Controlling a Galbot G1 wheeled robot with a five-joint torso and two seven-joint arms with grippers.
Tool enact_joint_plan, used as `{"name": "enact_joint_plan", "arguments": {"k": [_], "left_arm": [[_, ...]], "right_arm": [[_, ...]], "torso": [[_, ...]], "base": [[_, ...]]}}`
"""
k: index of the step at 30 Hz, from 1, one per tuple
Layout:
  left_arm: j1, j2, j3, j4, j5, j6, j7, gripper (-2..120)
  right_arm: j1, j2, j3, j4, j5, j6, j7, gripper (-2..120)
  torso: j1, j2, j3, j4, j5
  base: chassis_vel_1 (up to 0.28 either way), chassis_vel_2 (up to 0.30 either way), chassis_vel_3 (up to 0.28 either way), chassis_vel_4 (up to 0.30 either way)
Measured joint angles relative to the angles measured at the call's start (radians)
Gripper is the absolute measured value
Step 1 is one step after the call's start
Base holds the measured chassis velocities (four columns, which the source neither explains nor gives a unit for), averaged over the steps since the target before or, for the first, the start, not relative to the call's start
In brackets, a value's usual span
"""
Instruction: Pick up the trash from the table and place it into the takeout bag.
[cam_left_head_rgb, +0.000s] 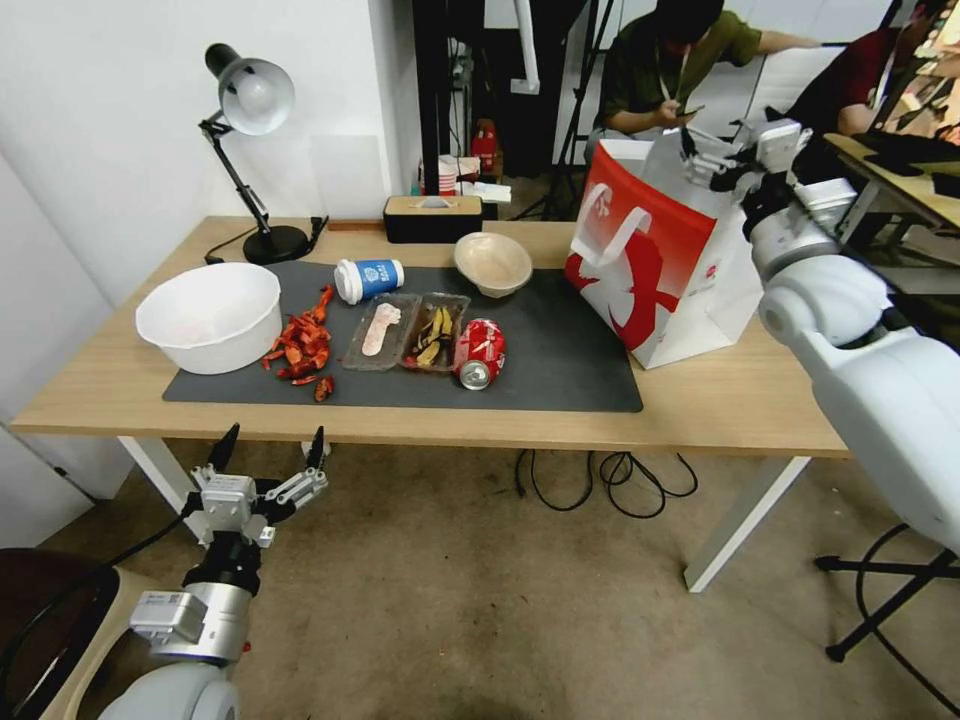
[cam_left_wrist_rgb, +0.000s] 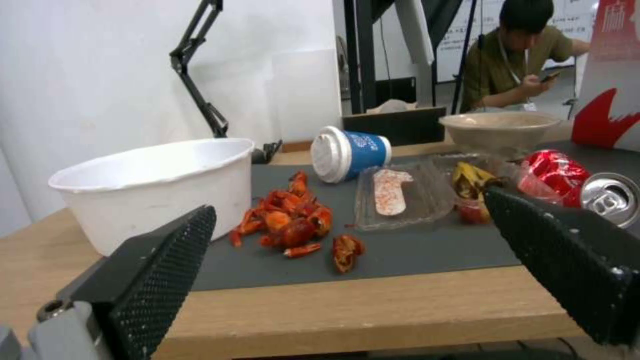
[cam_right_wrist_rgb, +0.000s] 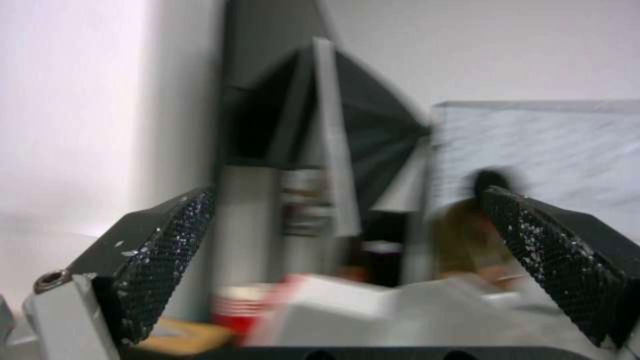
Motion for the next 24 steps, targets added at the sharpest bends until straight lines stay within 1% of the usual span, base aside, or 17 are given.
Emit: {"name": "enact_joint_plan", "arguments": {"k": [1, 3, 4, 5, 6, 7, 8, 9, 10, 12, 13, 15, 16, 19, 20, 23, 24], "left_arm": [[0.001, 0.0, -0.001, -0.001, 0.0, 0.0, 0.0, 100], [0.001, 0.0, -0.003, -0.003, -0.001, 0.0, -0.001, 100], [0.001, 0.0, -0.003, -0.003, -0.001, 0.0, -0.001, 100], [0.0, 0.0, -0.004, -0.003, -0.001, 0.0, -0.001, 100], [-0.002, 0.0, -0.004, -0.003, -0.001, 0.0, -0.001, 100], [-0.002, 0.0, -0.005, -0.003, -0.001, 0.0, -0.001, 100], [-0.003, 0.0, -0.006, -0.003, -0.001, -0.001, -0.001, 100], [-0.003, 0.0, -0.006, -0.003, -0.001, -0.001, -0.001, 100], [-0.003, 0.001, -0.007, -0.003, -0.001, -0.001, -0.001, 100], [-0.003, 0.001, -0.007, -0.001, -0.001, -0.001, -0.001, 100], [-0.003, 0.001, -0.007, -0.001, -0.001, -0.001, -0.001, 100], [-0.003, 0.0, -0.007, 0.001, -0.001, -0.001, -0.001, 100], [-0.003, 0.0, -0.007, 0.001, -0.001, -0.001, -0.001, 100], [-0.004, -0.001, -0.007, 0.003, -0.001, -0.001, 0.002, 100], [-0.004, -0.001, -0.007, 0.003, -0.001, -0.001, 0.002, 100], [-0.001, -0.002, -0.007, 0.005, -0.001, 0.003, 0.01, 100], [-0.001, -0.002, -0.007, 0.005, -0.001, 0.003, 0.01, 100]], "right_arm": [[-0.033, -0.008, 0.019, 0.034, 0.032, 0.008, -0.02, 100], [-0.199, -0.03, 0.097, 0.148, 0.074, 0.042, -0.094, 100], [-0.199, -0.03, 0.097, 0.148, 0.074, 0.042, -0.094, 100], [-0.266, -0.033, 0.129, 0.184, 0.065, 0.063, -0.117, 100], [-0.365, -0.032, 0.185, 0.234, 0.037, 0.091, -0.139, 100], [-0.444, -0.026, 0.226, 0.265, 0.014, 0.107, -0.153, 100], [-0.524, -0.015, 0.257, 0.291, -0.016, 0.119, -0.164, 100], [-0.524, -0.015, 0.257, 0.291, -0.016, 0.119, -0.164, 100], [-0.615, 0.005, 0.295, 0.316, -0.059, 0.14, -0.175, 100], [-0.756, 0.051, 0.347, 0.349, -0.154, 0.178, -0.187, 100], [-0.756, 0.051, 0.347, 0.349, -0.154, 0.178, -0.187, 100], [-0.912, 0.122, 0.381, 0.369, -0.261, 0.224, -0.191, 100], [-0.912, 0.122, 0.381, 0.369, -0.261, 0.224, -0.191, 100], [-1.093, 0.24, 0.41, 0.382, -0.359, 0.268, -0.15, 100], [-1.093, 0.24, 0.41, 0.382, -0.359, 0.268, -0.15, 100], [-1.183, 0.323, 0.404, 0.377, -0.401, 0.277, -0.085, 100], [-1.183, 0.323, 0.404, 0.377, -0.401, 0.277, -0.085, 100]], "torso": [[0.0, 0.0, 0.0, 0.0002, 0.0], [0.0, 0.0, 0.0, -0.0002, 0.0001], [0.0, 0.0, 0.0, -0.0002, 0.0001], [0.0, 0.0, 0.0, -0.0002, 0.0013], [0.0, 0.0, 0.0, 0.0003, -0.0006], [0.0, 0.0, 0.0, 0.0001, -0.001], [0.0, 0.0, 0.0, 0.0001, 0.0], [0.0, 0.0, 0.0, 0.0001, 0.0], [0.0, 0.0, 0.0, -0.0002, 0.0011], [0.0, 0.0, 0.0, 0.0, -0.0005], [0.0, 0.0, 0.0, 0.0, -0.0005], [0.0, 0.0, 0.0, 0.0004, 0.0], [0.0, 0.0, 0.0, 0.0004, 0.0], [0.0, 0.0, 0.0, -0.0003, -0.0001], [0.0, 0.0, 0.0, -0.0003, -0.0001], [0.0, 0.0, 0.0, 0.0, -0.0004], [0.0, 0.0, 0.0, 0.0, -0.0004]], "base": [[0.0, 0.0, 0.0, 0.0], [0.0, 0.0, 0.0, 0.0], [0.0, 0.0, 0.0, 0.0], [0.0, 0.0, 0.0, 0.0], [0.0, 0.0, 0.0, 0.0], [0.0, 0.0, 0.0, 0.0], [0.0, 0.0, 0.0, 0.0], [0.0, 0.0, 0.0, 0.0], [0.0, 0.0, 0.0, 0.0], [0.0, 0.0, 0.0, 0.0], [0.0, 0.0, 0.0, 0.0], [0.0, 0.0, 0.0, 0.0], [0.0, 0.0, 0.0, 0.0], [0.0, 0.0, 0.0, 0.0], [0.0, 0.0, 0.0, 0.0], [0.0, 0.0, 0.0, 0.0], [0.0, 0.0, 0.0, 0.0]]}}
